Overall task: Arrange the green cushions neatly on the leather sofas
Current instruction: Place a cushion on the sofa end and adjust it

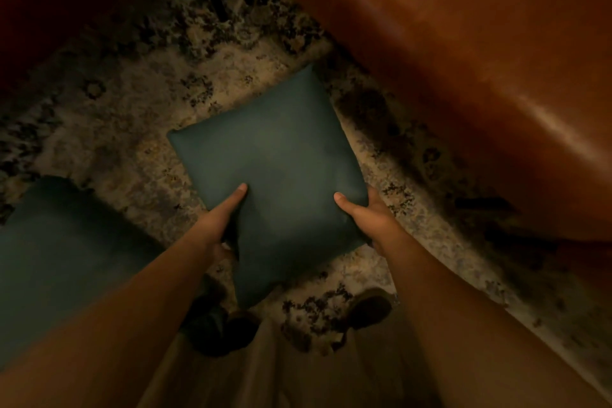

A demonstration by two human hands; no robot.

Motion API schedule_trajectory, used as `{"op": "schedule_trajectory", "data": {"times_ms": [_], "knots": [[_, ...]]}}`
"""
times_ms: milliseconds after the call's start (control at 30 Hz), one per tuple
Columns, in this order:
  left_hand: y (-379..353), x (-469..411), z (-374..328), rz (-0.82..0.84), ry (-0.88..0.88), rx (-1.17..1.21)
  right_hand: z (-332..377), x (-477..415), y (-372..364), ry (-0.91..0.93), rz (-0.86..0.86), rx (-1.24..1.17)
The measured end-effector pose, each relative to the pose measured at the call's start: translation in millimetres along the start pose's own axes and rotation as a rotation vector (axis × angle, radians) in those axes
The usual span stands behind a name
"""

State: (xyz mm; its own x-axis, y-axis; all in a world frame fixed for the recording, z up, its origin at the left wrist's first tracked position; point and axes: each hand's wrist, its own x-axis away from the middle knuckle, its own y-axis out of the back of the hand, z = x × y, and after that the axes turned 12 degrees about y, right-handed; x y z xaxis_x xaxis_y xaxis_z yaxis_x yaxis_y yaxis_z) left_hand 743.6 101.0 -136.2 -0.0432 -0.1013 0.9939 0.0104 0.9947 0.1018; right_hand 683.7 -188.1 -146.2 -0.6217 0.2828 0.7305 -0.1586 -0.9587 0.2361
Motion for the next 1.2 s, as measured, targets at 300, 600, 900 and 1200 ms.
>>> {"op": "schedule_trajectory", "data": {"times_ms": [300,600,900,1200], "knots": [[36,127,12,0.002,-0.01,0.104,79,103,24,0.048,0.051,-0.023],[69,332,-36,0.09,-0.137,0.173,225,239,79,0.145,-0.01,-0.019],[71,537,-102,0.207,-0.267,0.167,361,380,141,0.25,-0.135,-0.334],[52,691,-105,0.303,-0.372,0.049,458,478,196,0.47,-0.167,-0.177]]}}
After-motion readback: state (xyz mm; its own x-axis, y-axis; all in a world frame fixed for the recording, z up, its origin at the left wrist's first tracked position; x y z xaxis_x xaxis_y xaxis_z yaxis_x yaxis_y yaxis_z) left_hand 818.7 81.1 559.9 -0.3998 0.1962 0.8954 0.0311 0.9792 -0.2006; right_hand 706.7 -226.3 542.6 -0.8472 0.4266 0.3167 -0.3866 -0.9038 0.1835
